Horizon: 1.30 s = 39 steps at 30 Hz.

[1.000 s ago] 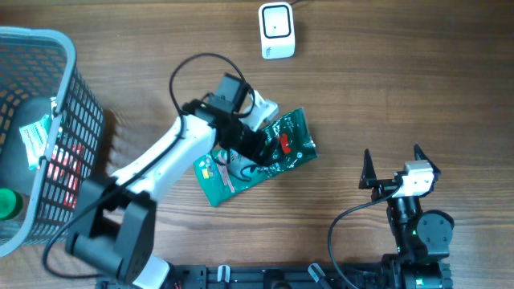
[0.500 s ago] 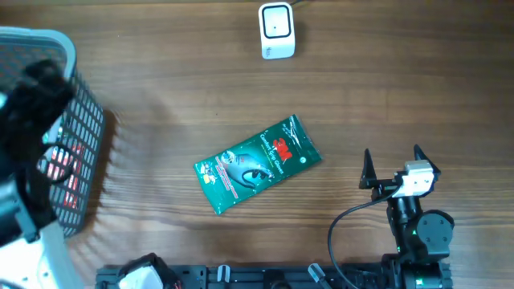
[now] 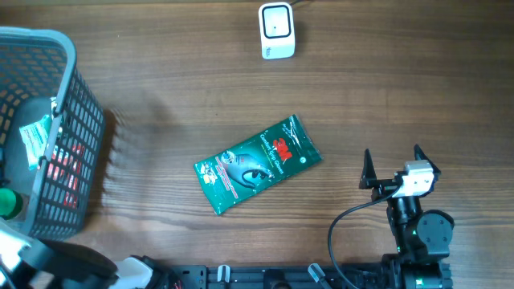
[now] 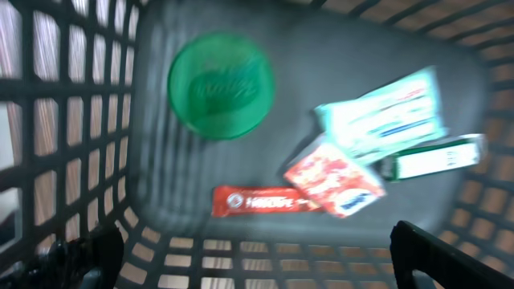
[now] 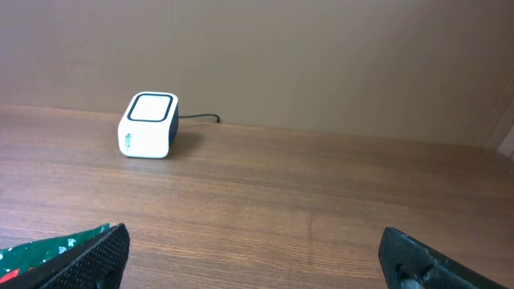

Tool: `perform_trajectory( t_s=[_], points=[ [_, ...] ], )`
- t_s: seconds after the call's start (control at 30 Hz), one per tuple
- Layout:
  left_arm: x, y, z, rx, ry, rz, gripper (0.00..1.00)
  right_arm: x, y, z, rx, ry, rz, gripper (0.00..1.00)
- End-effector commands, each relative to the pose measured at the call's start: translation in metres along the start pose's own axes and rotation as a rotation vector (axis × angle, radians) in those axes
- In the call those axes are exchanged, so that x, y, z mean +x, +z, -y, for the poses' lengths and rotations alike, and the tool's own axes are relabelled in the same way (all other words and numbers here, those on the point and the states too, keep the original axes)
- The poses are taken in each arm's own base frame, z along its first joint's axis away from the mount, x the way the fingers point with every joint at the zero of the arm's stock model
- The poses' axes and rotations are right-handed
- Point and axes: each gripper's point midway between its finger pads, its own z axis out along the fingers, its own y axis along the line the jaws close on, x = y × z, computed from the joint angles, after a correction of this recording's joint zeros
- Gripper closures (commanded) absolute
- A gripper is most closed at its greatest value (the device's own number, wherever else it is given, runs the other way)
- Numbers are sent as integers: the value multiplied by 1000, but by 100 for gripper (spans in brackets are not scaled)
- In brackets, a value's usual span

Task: Scan the item barcode
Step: 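Reach the left gripper into the basket and grasp the green-lid jar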

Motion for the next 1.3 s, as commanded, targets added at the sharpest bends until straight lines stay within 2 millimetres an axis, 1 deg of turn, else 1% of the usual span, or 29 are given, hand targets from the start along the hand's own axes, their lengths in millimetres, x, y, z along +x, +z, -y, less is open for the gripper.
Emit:
perform_trajectory(
  t_s=[0.0, 0.07, 0.13, 0.23, 0.3, 0.4, 0.43, 0.5, 0.53, 0.67, 0.87, 1.03, 1.1, 1.17, 1.27],
  points=[
    [0, 19, -9, -77, -53, -41, 0, -2, 0, -1, -8, -9, 9, 0],
    [-5, 17, -29, -184, -122, 7, 0, -2, 0, -1, -8, -10, 9, 0],
    [-14, 15, -39, -235, -129, 59, 0, -2, 0, -1, -8, -9, 9, 0],
    [-25, 15, -41, -253, -132, 114, 0, -2, 0, -1, -8, -10, 9, 0],
    [-32, 20, -38, -249, -134, 136, 0, -2, 0, -1, -8, -10, 9, 0],
    [-36, 36, -35, -262, -132, 121, 0, -2, 0, -1, -8, -10, 9, 0],
    [-36, 43, -39, -288, -129, 114, 0, -2, 0, -1, -8, -10, 9, 0],
    [-41, 49, -48, -356, -126, 137, 0, -2, 0, -1, -8, -10, 9, 0],
    [-42, 57, -54, -398, -120, 132, 0, -2, 0, -1, -8, -10, 9, 0],
    [-37, 79, -58, -439, -109, 79, 0, -2, 0, -1, -8, -9, 9, 1],
    [-33, 105, -57, -409, -116, 88, 0, -2, 0, -1, -8, -9, 9, 0],
    [-29, 99, -60, -418, -113, 75, 0, -2, 0, -1, -8, -9, 9, 0],
    [-31, 88, -59, -399, -118, 96, 0, -2, 0, -1, -8, -10, 9, 0],
    [-34, 71, -56, -366, -127, 131, 0, -2, 0, -1, -8, -9, 10, 0],
    [-32, 53, -57, -344, -133, 151, 0, -2, 0, -1, -8, -9, 9, 0]
  ],
)
